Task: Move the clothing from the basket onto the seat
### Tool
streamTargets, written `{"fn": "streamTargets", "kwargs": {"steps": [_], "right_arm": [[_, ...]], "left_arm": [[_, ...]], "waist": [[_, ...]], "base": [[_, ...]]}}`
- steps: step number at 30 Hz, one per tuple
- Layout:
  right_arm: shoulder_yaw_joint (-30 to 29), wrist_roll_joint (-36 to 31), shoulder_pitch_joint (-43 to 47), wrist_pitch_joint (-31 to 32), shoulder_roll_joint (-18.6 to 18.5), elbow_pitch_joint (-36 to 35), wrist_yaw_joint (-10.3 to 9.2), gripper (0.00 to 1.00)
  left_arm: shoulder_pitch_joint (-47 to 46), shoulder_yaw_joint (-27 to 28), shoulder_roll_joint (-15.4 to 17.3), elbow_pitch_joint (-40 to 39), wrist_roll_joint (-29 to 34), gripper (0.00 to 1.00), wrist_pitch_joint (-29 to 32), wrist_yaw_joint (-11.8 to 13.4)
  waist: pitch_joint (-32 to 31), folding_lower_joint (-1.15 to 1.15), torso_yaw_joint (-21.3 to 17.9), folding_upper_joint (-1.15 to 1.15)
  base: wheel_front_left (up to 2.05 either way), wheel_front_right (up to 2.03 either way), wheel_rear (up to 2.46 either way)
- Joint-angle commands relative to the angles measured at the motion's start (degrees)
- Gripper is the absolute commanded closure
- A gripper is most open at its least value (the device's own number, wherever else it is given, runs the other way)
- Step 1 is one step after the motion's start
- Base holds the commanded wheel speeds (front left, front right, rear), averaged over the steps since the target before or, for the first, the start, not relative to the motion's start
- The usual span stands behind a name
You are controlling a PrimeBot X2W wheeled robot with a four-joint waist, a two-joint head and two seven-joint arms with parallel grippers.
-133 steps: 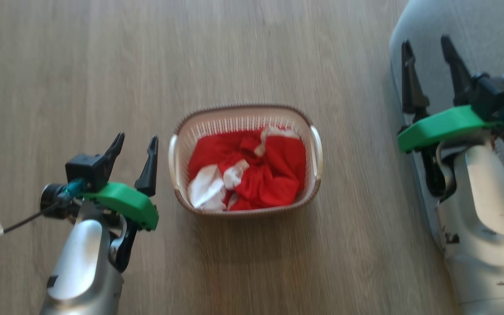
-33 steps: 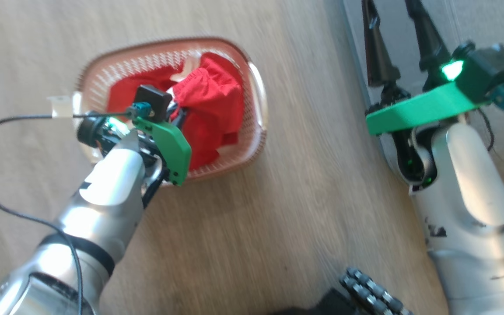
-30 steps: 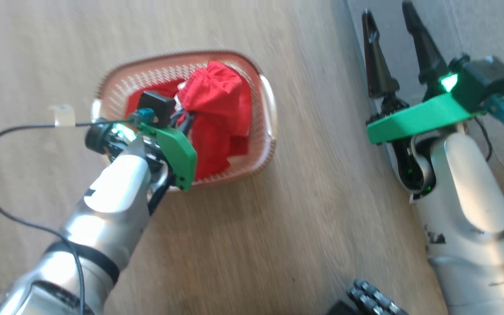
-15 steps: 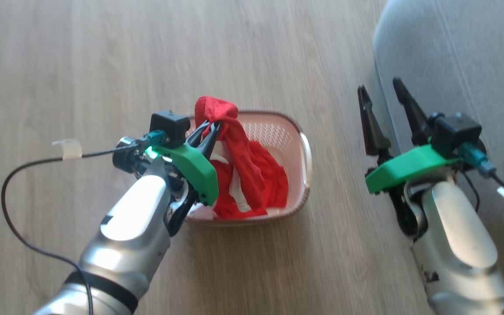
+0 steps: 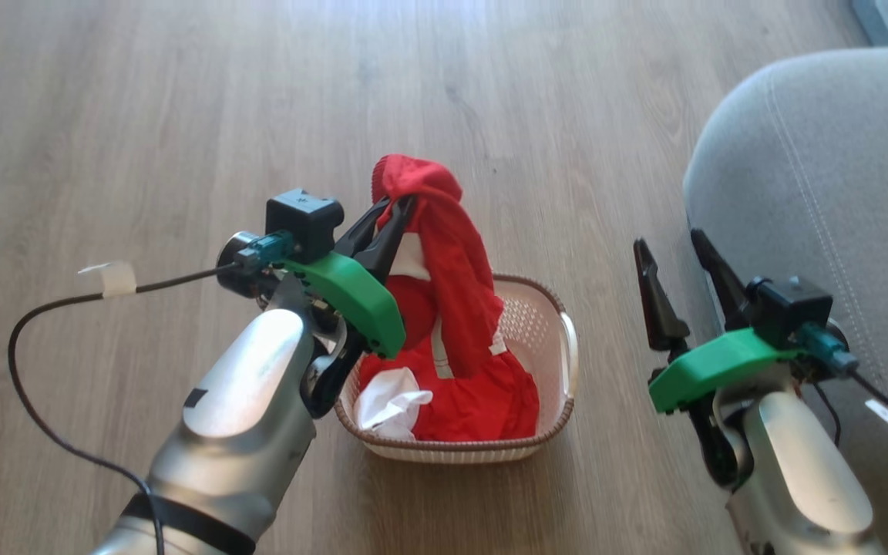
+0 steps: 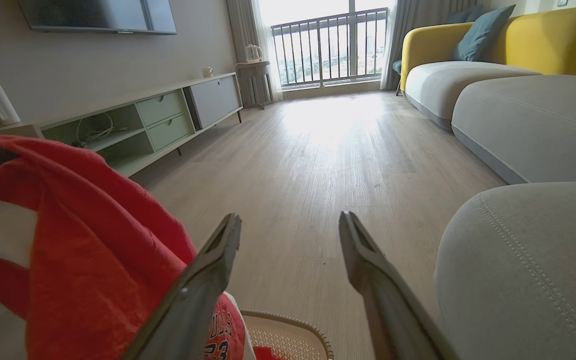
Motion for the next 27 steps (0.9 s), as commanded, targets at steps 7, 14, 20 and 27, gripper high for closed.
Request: {"fn": "streamTargets", "kwargs": {"steps": [7,14,20,27], "right_arm": [[1.3,0.2,0.7,-0.4,0.5,-1.4,-0.01,0.00],[2.8,-0.3,0.9,-0.4,0.5,-1.2,-0.01,0.00],[9.9,-1.1,-3.0,-0.4,0.1,0.1,-0.01,0.00],[19.6,-0.1,-10.2,-0.4,-2.1,2.3,-0.01,0.00]], "left_arm": [[-3.3,0.2,0.6,-6.0,-0.9,1.00,-0.7,0.3],[-3.7,-2.4,0.6,-8.8,-1.6,1.00,-0.7,0.9],[-3.8,-5.6,0.6,-11.1,-2.2,1.00,-0.7,1.0],[-4.2,-10.3,0.6,-13.0,-3.2,1.00,-0.7,1.3]], "waist": [[-2.0,0.01,1.3,0.00],[-2.3,0.01,1.9,0.00],[-2.2,0.01,3.1,0.00],[-1.7,0.01,5.3,0.00]], "base": [[0.00,0.00,0.00],[0.00,0.00,0.00],[0.00,0.00,0.00],[0.00,0.00,0.00]]}}
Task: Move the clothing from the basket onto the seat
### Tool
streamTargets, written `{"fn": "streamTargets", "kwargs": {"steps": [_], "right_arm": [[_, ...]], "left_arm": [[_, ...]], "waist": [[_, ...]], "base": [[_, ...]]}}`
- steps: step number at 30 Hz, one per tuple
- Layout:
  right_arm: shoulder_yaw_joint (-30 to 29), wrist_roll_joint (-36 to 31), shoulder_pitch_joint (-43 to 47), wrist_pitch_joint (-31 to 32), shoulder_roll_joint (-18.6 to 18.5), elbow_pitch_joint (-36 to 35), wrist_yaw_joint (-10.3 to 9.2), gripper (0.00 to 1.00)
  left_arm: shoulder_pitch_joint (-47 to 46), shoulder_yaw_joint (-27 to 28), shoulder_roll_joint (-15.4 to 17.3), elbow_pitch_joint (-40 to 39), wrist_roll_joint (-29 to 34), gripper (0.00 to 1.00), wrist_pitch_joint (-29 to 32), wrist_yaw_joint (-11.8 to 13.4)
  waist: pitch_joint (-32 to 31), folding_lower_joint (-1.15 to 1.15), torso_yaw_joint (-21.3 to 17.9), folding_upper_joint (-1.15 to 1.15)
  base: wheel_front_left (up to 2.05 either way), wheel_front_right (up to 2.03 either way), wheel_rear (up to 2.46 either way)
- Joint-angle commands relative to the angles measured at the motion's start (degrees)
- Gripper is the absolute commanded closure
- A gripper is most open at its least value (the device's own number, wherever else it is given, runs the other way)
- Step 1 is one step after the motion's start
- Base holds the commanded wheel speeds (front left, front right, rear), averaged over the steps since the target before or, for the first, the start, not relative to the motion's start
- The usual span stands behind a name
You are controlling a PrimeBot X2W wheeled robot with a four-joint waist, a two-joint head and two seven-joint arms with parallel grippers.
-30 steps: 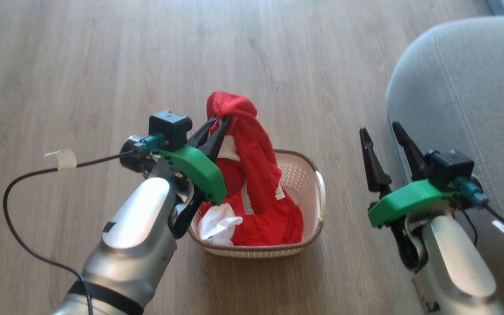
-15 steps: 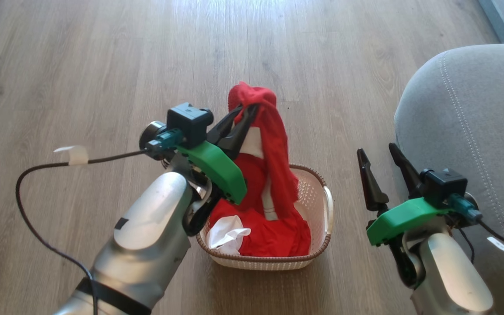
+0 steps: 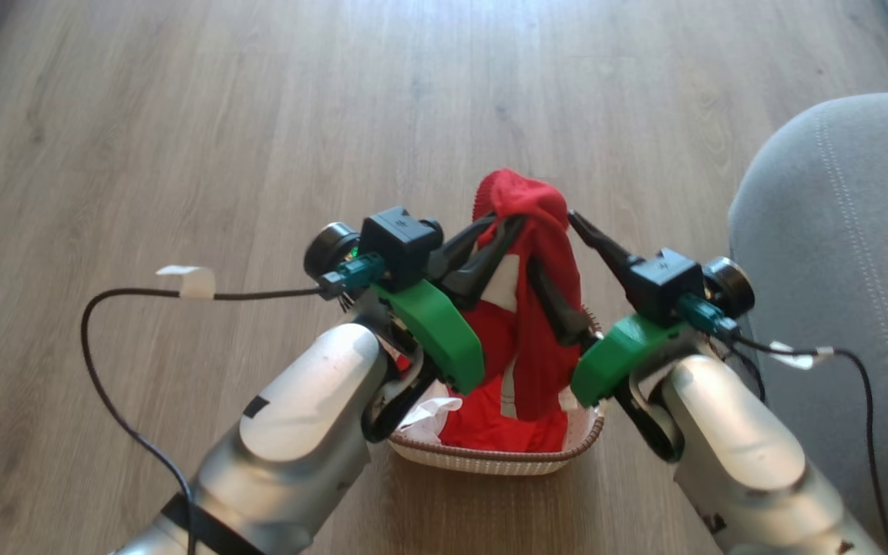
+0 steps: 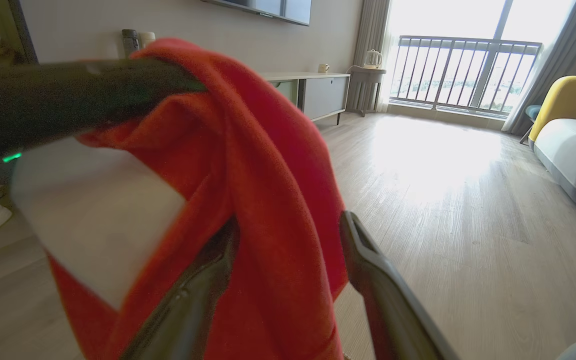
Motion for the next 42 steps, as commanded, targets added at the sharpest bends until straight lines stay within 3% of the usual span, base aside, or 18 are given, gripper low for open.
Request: {"fn": "streamTargets", "kwargs": {"steps": [1,9,15,18,29,30,31,42], "right_arm": [[1.6,0.4,-2.5,-0.4,0.1,-1.1,-0.01,0.00],[11.0,6.2,-6.5,-0.4,-0.4,8.2,-0.01,0.00],[14.8,11.2,-8.1,-0.4,0.6,14.5,-0.01,0.00],[15.4,12.9,-8.7,-0.4,1.0,15.0,-0.01,1.00],[9.3,12.3,-7.0,-0.4,-0.1,10.6,-0.01,1.00],[8.2,12.2,-6.6,-0.4,-0.1,10.0,-0.01,1.00],[7.3,11.9,-6.2,-0.4,-0.3,9.4,-0.01,1.00],[-2.2,9.8,-2.1,-0.4,-0.8,2.5,-0.01,1.00]], "left_arm": [[-4.0,1.4,0.5,-2.4,-0.4,1.00,-0.7,0.3],[-4.7,-3.2,0.5,-4.8,-2.6,1.00,-0.7,0.9],[-5.1,-5.2,0.5,-5.8,-3.6,1.00,-0.7,1.4],[-5.2,-5.7,0.5,-5.9,-3.9,1.00,-0.7,1.5],[-4.3,-3.6,0.5,-4.8,-2.5,1.00,-0.7,1.7],[-3.9,-3.3,0.5,-4.5,-2.2,0.67,-0.7,1.7],[-3.6,-2.9,0.5,-4.3,-1.9,0.02,-0.7,1.6],[-0.1,1.7,0.5,-1.9,4.1,0.00,-0.7,0.6]], "waist": [[0.2,0.01,0.6,0.00],[0.4,0.01,3.4,0.00],[0.7,0.01,4.8,0.00],[0.9,0.01,5.2,0.00],[1.7,0.01,4.6,0.00],[1.7,0.01,4.4,0.00],[1.8,0.01,4.1,0.00],[2.9,0.01,-2.6,0.00]], "base": [[0.00,0.00,0.00],[0.00,0.00,0.00],[0.00,0.00,0.00],[0.00,0.00,0.00],[0.00,0.00,0.00],[0.00,0.00,0.00],[0.00,0.00,0.00],[0.00,0.00,0.00]]}}
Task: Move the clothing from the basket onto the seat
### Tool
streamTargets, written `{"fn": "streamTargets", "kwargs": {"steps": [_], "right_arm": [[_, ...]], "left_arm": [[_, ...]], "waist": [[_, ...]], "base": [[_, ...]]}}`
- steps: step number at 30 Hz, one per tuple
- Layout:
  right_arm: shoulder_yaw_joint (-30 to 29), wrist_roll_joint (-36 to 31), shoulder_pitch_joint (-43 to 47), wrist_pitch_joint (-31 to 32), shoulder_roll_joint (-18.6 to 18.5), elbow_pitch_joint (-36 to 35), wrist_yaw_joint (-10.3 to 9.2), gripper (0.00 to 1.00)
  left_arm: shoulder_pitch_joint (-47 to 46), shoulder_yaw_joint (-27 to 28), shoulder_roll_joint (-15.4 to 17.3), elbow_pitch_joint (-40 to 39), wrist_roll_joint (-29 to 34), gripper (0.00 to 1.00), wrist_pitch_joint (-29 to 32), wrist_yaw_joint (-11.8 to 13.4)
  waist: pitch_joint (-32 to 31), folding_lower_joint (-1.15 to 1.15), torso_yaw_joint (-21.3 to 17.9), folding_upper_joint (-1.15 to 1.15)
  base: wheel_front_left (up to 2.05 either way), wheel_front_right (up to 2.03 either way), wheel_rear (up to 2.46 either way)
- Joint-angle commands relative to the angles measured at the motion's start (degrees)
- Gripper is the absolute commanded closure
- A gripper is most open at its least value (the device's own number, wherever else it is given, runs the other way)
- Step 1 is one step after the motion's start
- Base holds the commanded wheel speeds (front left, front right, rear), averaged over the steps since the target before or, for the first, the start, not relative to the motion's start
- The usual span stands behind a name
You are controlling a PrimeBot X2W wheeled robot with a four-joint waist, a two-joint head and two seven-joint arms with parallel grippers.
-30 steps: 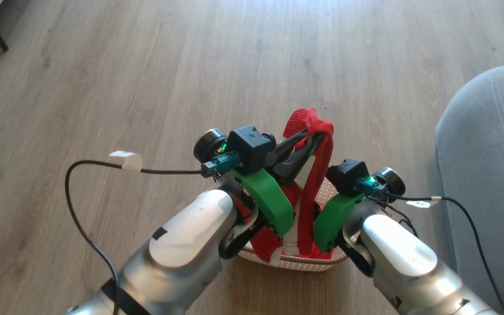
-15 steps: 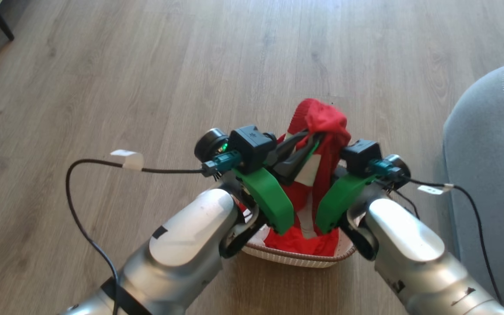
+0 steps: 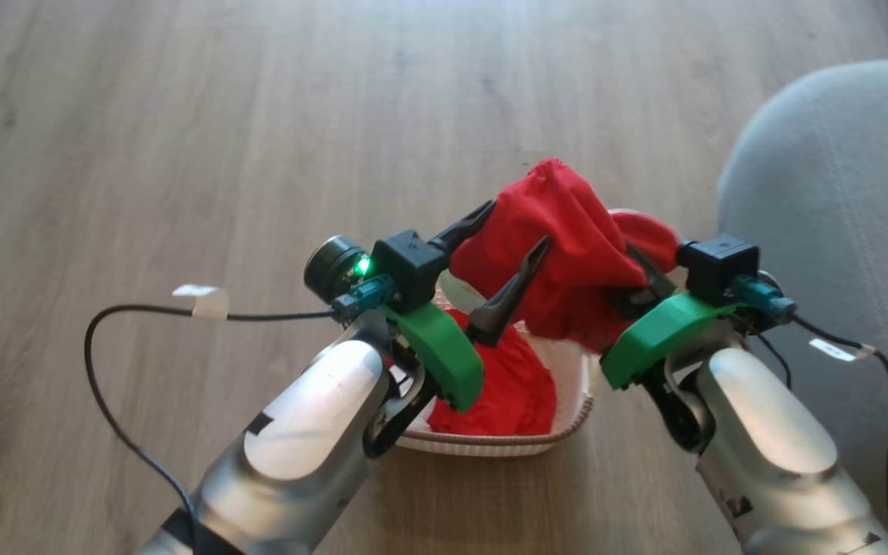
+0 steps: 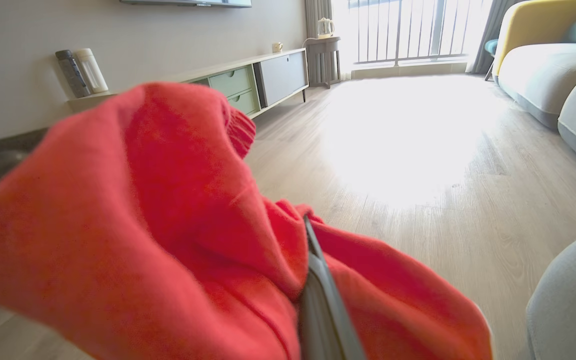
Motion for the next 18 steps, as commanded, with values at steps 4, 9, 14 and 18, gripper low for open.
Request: {"fn": "streamTargets", "kwargs": {"steps": [4,9,14,18], "right_arm": [[-1.8,-0.7,0.1,-0.4,0.5,-3.9,-0.01,1.00],[-3.4,-1.1,1.5,-0.4,0.5,-6.1,-0.01,1.00],[-4.0,-1.2,2.6,-0.4,0.9,-7.9,-0.01,1.00],[-4.2,-0.8,3.3,-0.4,1.1,-9.1,-0.01,1.00]], "left_arm": [[-0.2,3.6,0.5,-0.5,2.3,0.00,-0.6,-1.1],[1.9,5.8,0.5,0.0,3.9,0.00,-0.6,-1.9],[3.6,6.9,0.5,-0.3,4.9,0.00,-0.6,-2.3],[4.6,7.4,0.5,-0.5,5.2,0.00,-0.6,-2.4]], "waist": [[0.4,0.00,-4.9,0.00],[0.0,0.00,-10.1,0.00],[-0.5,0.00,-16.2,0.00],[-0.9,0.00,-21.3,0.00]], "base": [[0.00,0.00,0.00],[0.00,0.00,0.00],[0.00,0.00,0.00],[0.00,0.00,0.00]]}}
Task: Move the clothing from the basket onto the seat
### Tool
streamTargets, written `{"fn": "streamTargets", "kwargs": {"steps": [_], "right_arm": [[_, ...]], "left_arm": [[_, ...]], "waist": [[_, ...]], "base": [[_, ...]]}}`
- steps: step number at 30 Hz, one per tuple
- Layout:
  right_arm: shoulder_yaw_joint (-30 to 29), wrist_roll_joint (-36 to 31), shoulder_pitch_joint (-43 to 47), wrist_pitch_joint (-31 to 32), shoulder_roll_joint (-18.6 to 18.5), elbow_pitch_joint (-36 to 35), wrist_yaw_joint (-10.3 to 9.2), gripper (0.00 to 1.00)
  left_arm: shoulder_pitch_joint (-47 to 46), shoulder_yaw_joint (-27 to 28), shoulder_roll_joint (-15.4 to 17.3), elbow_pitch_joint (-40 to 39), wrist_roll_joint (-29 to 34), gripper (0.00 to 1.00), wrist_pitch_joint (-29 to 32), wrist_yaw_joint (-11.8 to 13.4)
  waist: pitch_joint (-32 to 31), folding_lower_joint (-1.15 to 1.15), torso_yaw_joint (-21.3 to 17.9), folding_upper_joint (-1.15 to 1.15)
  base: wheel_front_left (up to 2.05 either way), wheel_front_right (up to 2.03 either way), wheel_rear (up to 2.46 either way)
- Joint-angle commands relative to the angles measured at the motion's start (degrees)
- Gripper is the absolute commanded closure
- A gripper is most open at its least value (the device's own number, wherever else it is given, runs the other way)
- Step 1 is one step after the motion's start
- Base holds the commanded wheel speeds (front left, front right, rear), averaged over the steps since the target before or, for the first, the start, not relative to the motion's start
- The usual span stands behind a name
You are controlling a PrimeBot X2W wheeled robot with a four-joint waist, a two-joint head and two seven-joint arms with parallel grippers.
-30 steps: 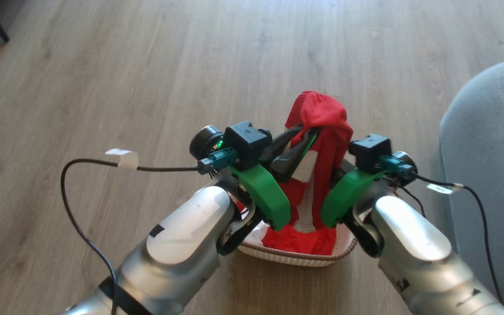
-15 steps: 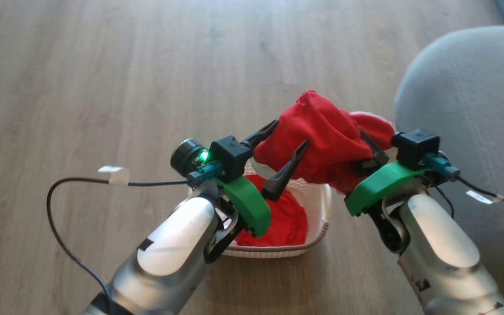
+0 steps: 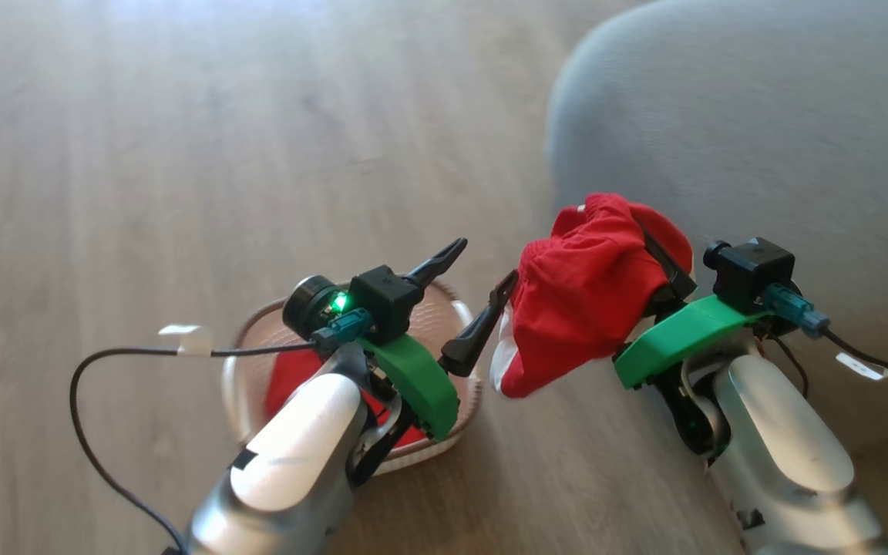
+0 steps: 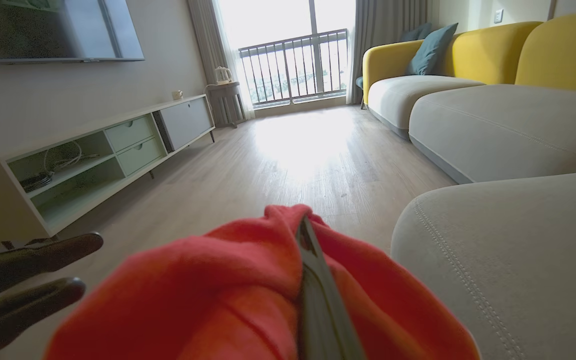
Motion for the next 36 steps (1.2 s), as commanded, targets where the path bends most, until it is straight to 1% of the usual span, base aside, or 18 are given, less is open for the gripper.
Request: {"fn": "streamTargets", "kwargs": {"steps": [1,3,4,5,6,7,11,15,19,24,28,31,36], "right_arm": [[0.4,0.4,0.1,-0.4,0.8,-3.1,-0.01,1.00],[-0.4,1.1,0.7,-0.4,1.1,-3.7,-0.01,1.00],[-0.4,1.1,0.7,-0.4,1.1,-3.7,-0.01,1.00],[-1.1,1.5,1.4,-0.4,1.3,-4.4,-0.01,1.00],[-1.1,1.4,1.7,-0.4,1.3,-4.7,-0.01,1.00],[-1.1,1.4,1.7,-0.4,1.3,-4.7,-0.01,1.00],[-2.3,1.4,3.3,-0.4,1.4,-6.0,-0.01,1.00],[-5.9,0.2,5.8,-0.4,1.3,-8.0,-0.01,1.00],[-8.5,-1.3,8.1,-0.4,1.5,-9.9,-0.01,1.00],[-11.4,-3.6,8.5,-0.4,2.0,-11.5,-0.01,1.00],[-12.4,-5.4,5.7,-0.4,2.0,-11.6,-0.01,1.00],[-13.5,-6.1,2.0,-0.4,1.7,-10.7,-0.01,1.00],[-16.3,-7.4,-4.6,-0.4,-0.1,-9.0,-0.01,1.00]], "left_arm": [[-0.9,2.5,0.5,-1.9,0.6,0.00,-0.6,-0.1],[-0.5,2.8,0.5,-1.8,1.0,0.00,-0.6,-0.1],[-0.5,2.8,0.5,-1.8,1.0,0.00,-0.6,-0.1],[0.0,3.2,0.5,-1.6,1.2,0.00,-0.6,-0.2],[0.2,3.7,0.5,-1.6,1.2,0.00,-0.6,-0.2],[0.2,3.7,0.5,-1.6,1.2,0.00,-0.6,-0.2],[1.4,5.2,0.5,-2.0,1.2,0.00,-0.6,-0.2],[0.9,4.6,0.5,-2.2,1.6,0.00,-0.6,-0.2],[0.6,5.3,0.5,-2.4,1.7,0.00,-0.6,-0.2],[0.9,4.8,0.5,-2.4,2.9,0.00,-0.6,-0.2],[1.2,4.6,0.7,-2.9,3.5,0.00,-0.6,-0.2],[1.5,4.6,1.8,-3.4,3.7,0.00,-0.6,-0.2],[1.0,3.7,3.7,-4.5,3.9,0.00,-0.6,-0.2]], "waist": [[-0.7,0.00,-7.3,0.00],[-0.8,0.00,-9.6,0.00],[-0.8,0.00,-9.6,0.00],[-1.1,0.00,-11.9,0.00],[-1.2,0.00,-13.0,0.00],[-1.2,0.00,-13.0,0.00],[-1.2,0.00,-16.6,0.00],[-0.1,0.00,-17.3,0.00],[0.8,0.00,-17.7,0.00],[2.5,0.00,-18.0,0.00],[4.8,0.00,-18.1,0.00],[6.7,0.00,-18.3,0.00],[10.8,0.00,-16.1,0.00]], "base": [[0.00,0.00,0.00],[0.00,0.00,0.00],[0.00,0.00,0.00],[0.00,0.00,0.00],[0.00,0.00,0.00],[0.00,0.00,0.00],[0.00,0.00,0.00],[0.00,0.00,0.00],[0.00,0.00,0.00],[0.00,0.00,0.00],[0.00,0.00,0.00],[0.00,0.00,0.00],[0.00,0.00,0.00]]}}
